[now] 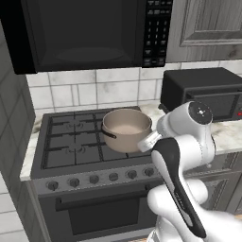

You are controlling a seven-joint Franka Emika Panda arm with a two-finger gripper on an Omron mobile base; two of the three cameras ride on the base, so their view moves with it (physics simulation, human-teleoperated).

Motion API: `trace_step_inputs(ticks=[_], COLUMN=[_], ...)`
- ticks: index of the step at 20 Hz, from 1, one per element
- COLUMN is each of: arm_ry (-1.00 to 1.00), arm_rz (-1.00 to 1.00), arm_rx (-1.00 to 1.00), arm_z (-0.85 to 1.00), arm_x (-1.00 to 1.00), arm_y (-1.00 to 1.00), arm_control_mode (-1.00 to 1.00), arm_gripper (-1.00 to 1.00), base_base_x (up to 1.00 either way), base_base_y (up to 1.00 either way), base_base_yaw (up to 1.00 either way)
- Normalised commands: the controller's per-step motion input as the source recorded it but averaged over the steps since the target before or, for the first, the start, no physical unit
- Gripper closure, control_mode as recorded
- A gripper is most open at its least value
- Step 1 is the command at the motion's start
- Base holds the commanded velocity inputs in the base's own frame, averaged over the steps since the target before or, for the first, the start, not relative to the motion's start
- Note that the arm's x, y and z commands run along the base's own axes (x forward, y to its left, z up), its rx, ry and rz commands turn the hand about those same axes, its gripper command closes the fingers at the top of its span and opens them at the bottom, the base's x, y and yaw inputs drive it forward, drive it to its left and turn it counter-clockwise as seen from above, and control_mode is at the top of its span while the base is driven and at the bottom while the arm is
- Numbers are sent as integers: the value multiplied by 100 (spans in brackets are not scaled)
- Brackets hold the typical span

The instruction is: Move the pot and pan from the stove into the sink.

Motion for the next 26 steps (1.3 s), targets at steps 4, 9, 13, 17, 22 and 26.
trace_step_inputs(ticks=[4, 9, 13, 17, 22, 26], arm_ry=[2, 4, 1, 8, 7, 0], arm_rz=[10, 2, 0, 0, 0, 0], arm_rx=[0, -2, -10, -13, -10, 0], arm_z=[-18, -13, -12, -9, -5, 0], arm_x=[46, 58, 52, 42, 16, 0], arm_y=[0, 0, 6, 10, 7, 0], arm_control_mode=[-100, -100, -100, -100, -100, -100], arm_gripper=[-100, -100, -100, -100, -100, -100], base_base_x=[0, 0, 0, 0, 0, 0], base_base_y=[0, 0, 0, 0, 0, 0], base_base_yaw=[0, 0, 0, 0, 0, 0])
